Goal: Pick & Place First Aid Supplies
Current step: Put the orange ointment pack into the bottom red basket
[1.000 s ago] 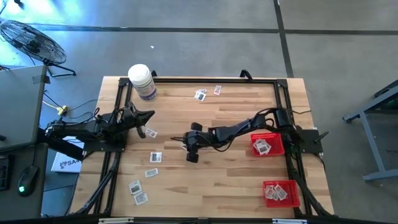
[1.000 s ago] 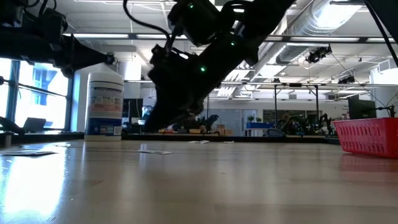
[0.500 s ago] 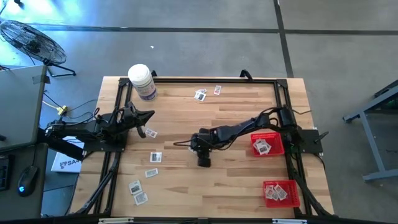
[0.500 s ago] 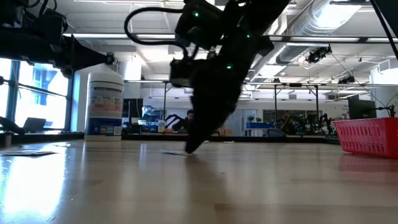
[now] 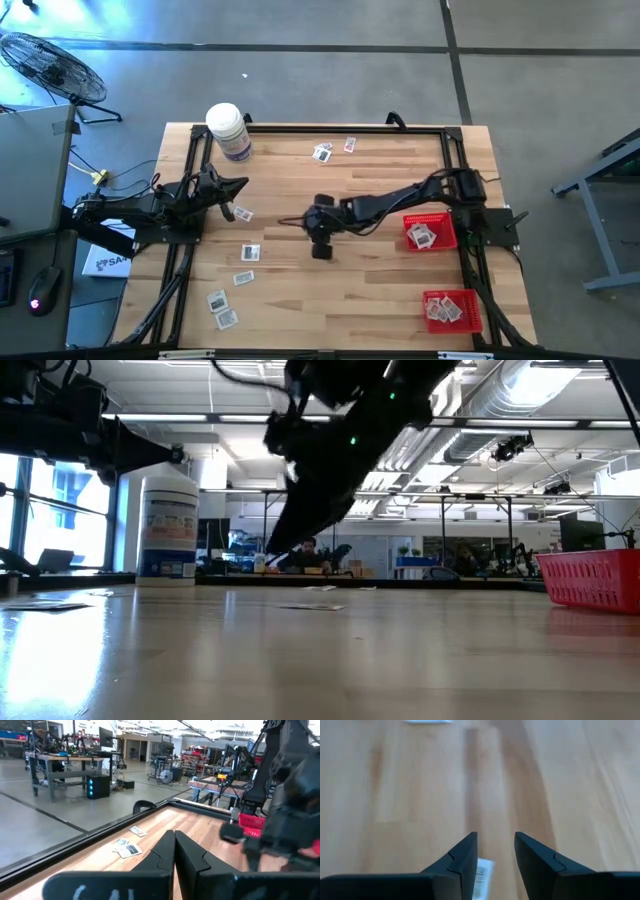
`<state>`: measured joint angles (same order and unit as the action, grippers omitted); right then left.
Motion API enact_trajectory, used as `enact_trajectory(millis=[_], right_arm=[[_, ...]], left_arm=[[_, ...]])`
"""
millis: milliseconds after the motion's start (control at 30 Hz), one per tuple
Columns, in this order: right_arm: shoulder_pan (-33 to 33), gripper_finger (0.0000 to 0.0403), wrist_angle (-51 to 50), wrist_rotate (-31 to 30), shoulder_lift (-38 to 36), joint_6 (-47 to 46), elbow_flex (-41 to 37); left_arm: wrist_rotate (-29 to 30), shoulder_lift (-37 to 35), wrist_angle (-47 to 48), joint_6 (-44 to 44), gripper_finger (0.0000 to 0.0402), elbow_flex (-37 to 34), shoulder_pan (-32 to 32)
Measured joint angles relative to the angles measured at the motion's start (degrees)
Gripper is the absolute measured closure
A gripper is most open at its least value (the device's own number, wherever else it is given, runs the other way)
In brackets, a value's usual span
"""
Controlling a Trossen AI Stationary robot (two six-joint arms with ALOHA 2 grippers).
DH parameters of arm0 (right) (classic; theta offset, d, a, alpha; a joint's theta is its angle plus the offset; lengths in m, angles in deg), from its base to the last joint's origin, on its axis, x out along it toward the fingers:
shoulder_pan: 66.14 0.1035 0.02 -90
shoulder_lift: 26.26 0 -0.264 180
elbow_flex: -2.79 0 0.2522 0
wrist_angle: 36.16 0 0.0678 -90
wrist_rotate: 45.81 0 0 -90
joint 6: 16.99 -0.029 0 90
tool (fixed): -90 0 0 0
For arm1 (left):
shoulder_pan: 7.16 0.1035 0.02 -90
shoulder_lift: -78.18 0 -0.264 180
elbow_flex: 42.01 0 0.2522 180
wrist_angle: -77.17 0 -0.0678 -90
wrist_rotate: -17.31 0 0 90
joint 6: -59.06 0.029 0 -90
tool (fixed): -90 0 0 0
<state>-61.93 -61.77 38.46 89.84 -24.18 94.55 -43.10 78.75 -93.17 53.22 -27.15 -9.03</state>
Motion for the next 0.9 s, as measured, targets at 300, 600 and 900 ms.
enact_trajectory(millis=[300, 600, 900], right_arm=[[-0.4, 0.0279, -0.3, 6.8, 3.6, 2.6, -0.1], [-2.2, 0.0279, -2.2, 6.2, 3.4, 10.1, -0.1], [-2.3, 0.0279, 4.4, 10.3, 3.8, 12.7, -0.1]], left_arm=[[0.2, 0.0, 0.0, 0.0, 0.0401, 0.0, 0.0], [0.9, 0.0, 0.0, 0.0, 0.0401, 0.0, 0.0], [1.1, 0.0, -0.1, 0.0, 0.0401, 0.0, 0.0]])
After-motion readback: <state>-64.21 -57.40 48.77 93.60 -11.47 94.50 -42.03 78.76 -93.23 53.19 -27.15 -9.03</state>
